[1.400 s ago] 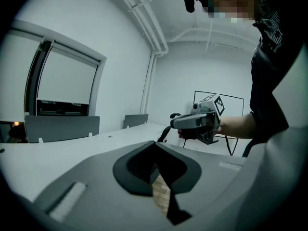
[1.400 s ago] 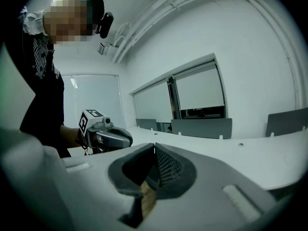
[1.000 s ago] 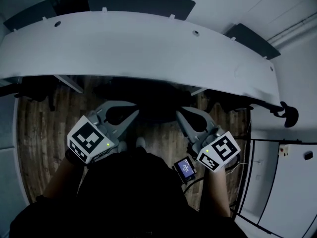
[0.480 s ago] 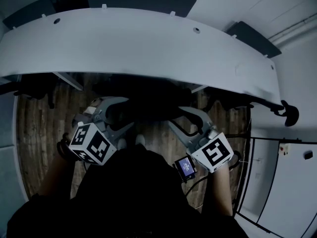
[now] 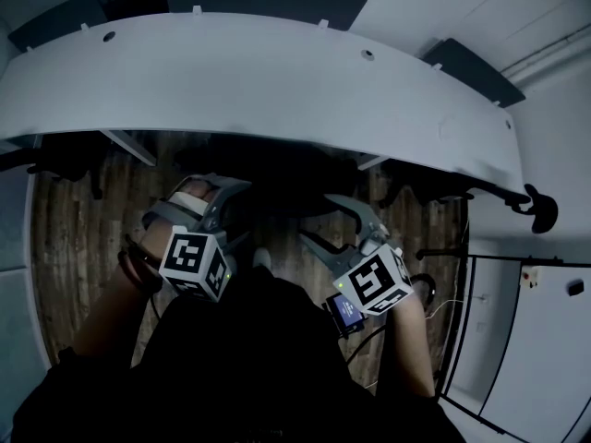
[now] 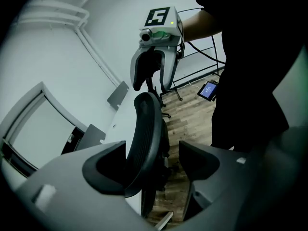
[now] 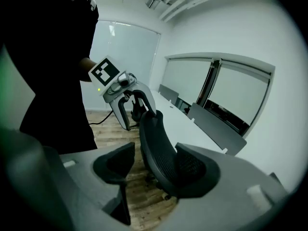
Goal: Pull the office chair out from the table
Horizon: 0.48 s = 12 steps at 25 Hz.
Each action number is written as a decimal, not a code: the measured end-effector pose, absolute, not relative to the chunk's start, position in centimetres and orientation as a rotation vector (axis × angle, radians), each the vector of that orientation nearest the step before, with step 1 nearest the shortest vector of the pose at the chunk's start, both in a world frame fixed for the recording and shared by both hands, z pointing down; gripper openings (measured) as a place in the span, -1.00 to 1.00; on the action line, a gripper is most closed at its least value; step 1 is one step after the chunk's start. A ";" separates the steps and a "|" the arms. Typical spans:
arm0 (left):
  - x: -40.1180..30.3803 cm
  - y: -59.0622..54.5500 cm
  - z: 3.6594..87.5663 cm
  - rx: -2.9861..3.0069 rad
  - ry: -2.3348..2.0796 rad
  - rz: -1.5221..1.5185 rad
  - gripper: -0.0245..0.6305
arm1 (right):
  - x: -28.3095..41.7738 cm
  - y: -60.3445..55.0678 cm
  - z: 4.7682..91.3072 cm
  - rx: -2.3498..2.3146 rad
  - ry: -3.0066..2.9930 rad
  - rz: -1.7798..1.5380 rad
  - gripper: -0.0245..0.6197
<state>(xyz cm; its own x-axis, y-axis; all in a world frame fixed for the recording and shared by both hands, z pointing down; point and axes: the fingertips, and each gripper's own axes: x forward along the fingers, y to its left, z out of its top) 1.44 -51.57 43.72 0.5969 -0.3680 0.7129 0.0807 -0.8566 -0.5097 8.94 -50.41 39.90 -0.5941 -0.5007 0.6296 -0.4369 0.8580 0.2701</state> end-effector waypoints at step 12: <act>2.7 -51.8 46.4 -2.304 0.153 -1.277 0.11 | 8.5 -50.4 43.8 0.532 -2.139 -0.251 -0.02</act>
